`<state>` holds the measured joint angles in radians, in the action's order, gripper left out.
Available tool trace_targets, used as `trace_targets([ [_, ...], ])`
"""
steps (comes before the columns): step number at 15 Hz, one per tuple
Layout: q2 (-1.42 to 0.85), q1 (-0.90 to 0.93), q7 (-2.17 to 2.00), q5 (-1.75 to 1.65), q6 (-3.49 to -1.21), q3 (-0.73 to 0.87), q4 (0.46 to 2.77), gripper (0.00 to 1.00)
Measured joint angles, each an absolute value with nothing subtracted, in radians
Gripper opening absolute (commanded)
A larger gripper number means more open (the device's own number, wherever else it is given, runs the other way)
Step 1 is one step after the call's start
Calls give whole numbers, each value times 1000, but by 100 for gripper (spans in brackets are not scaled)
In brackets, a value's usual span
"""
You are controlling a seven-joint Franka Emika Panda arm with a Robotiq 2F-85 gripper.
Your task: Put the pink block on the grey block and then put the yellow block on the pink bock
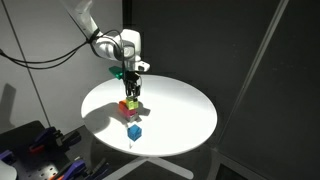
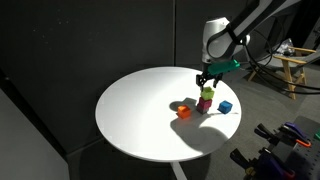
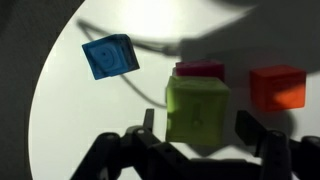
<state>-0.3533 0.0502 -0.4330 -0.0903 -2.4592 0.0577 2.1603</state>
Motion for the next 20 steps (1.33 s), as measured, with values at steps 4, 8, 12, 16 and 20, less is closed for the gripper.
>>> trace_targets([
  [4,-358,50,-433,-90,-2459,60,2156,100],
  [8,-348,50,-433,-90,-2441,61,2150,100],
  [12,-294,52,-433,-90,-2392,61,2149,100],
  [16,-225,54,-434,-90,-2322,61,2150,100],
  [20,-157,54,-426,-90,-2267,56,2153,100],
])
